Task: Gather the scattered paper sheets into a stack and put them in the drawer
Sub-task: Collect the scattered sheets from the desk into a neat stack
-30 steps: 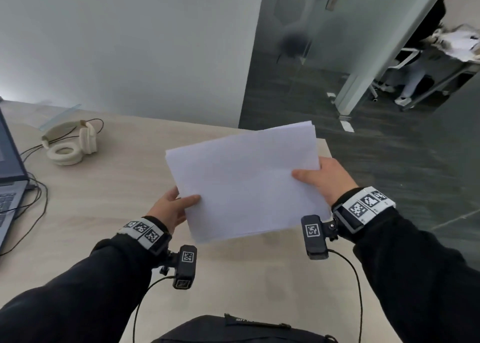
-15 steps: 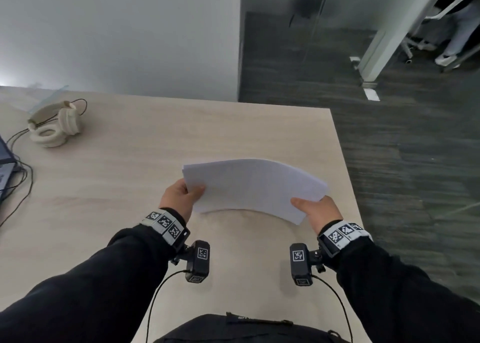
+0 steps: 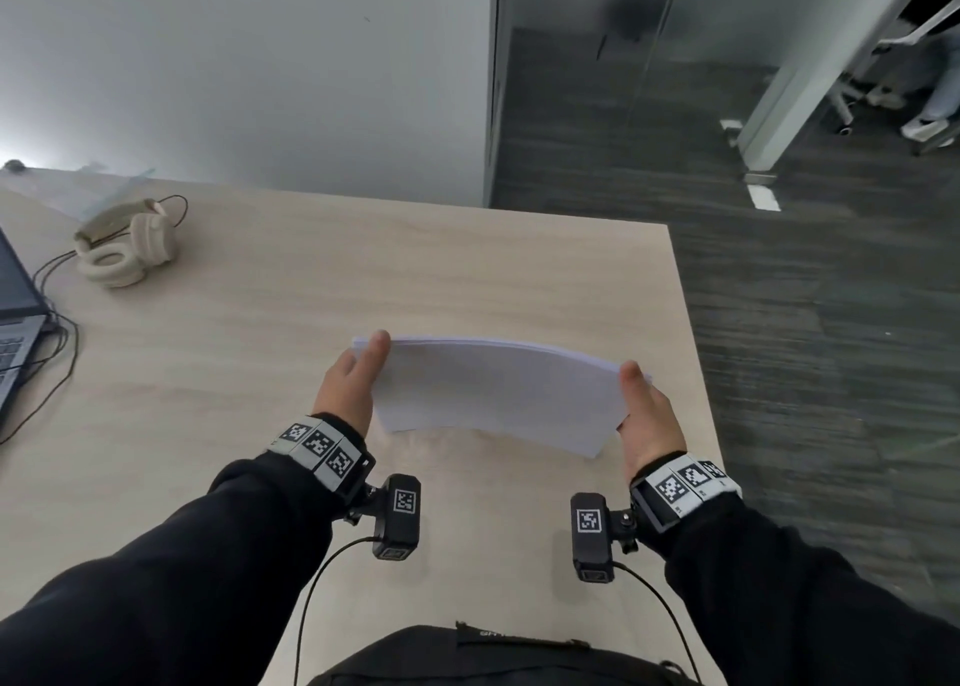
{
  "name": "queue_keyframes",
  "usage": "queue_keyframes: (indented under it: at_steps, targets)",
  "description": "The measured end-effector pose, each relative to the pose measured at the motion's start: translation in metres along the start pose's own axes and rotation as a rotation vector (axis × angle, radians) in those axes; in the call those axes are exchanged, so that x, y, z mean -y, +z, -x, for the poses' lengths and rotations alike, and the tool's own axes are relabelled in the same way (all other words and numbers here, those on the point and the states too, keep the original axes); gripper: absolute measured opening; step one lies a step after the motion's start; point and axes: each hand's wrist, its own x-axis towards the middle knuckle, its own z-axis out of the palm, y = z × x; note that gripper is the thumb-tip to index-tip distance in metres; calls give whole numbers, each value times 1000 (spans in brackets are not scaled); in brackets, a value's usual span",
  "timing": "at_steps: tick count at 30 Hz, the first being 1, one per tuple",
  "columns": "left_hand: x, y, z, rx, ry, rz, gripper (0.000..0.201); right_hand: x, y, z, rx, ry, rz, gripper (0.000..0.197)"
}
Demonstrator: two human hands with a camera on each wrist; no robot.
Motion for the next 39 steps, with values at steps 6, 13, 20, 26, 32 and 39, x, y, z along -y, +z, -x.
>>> queue_keyframes:
  at_steps: [6,13,20,26,32,39]
  targets:
    - [-9,2,0,-56,-69,23,51,5,5,4,-80,-17,-10,37]
    - [-13,0,4,-21,139,-140,27,9,3,0,-103,8,81,33]
    - [-8,-2,4,32,198,-83,35,9,1,-1,-57,-61,178,52]
    - [15,-10,6,120,105,-202,57,-16,-15,-4,41,-89,321,51]
    - [30,-10,-5,53,42,-489,18,-27,-20,-14,0,-11,553,12]
    - [26,-12,3,8,79,-520,10,-29,-18,-14,-19,-9,549,16]
